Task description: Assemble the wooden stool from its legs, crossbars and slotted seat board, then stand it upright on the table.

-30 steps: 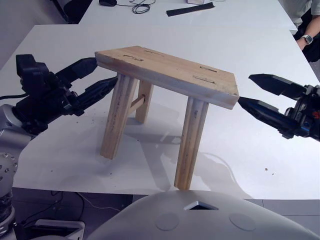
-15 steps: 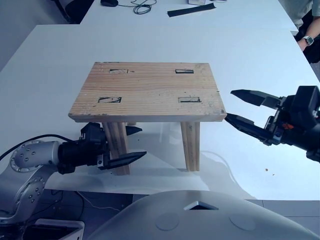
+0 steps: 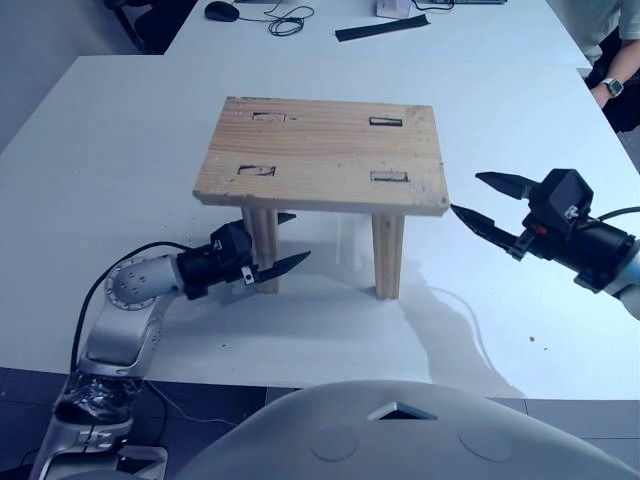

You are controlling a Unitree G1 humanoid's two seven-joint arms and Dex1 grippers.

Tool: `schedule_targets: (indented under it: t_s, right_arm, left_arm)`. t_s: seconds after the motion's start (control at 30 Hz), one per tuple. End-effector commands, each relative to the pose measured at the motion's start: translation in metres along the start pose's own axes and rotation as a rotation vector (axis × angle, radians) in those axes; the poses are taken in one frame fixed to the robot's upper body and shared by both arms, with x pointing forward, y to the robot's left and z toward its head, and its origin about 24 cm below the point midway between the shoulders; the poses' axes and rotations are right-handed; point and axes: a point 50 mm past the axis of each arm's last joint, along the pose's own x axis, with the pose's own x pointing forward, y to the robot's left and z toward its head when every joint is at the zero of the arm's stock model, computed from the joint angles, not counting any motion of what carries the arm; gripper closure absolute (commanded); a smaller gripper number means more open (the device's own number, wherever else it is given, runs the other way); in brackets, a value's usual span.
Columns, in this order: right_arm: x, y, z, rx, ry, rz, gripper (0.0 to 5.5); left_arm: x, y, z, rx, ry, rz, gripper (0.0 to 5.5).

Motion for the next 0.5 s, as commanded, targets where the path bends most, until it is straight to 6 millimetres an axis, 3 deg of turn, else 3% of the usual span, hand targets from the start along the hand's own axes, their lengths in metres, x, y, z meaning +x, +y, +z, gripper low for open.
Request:
schedule_targets:
  t_s: [0.03,0.23,0.33,0.5]
  right_arm:
    - [0.008,-0.004,-0.019,-0.02,0.057,-0.076,2.79]
    - [0.008,0.003,-0.034,-0.005,0.079,-0.075,2.79]
    - [0.006,0.002,-0.039,0.005,0.091,-0.084,2.79]
    - [0.004,0.003,-0.045,0.016,0.105,-0.089,2.79]
  left_arm:
    - [0.002,-0.008,-0.022,-0.082,0.082,0.015,2.31]
    - [-0.028,0.009,-0.022,-0.102,0.13,0.067,2.31]
    - [-0.041,0.017,-0.008,-0.155,0.081,0.078,2.31]
    - [-0.049,0.014,0.013,-0.287,-0.013,0.005,2.31]
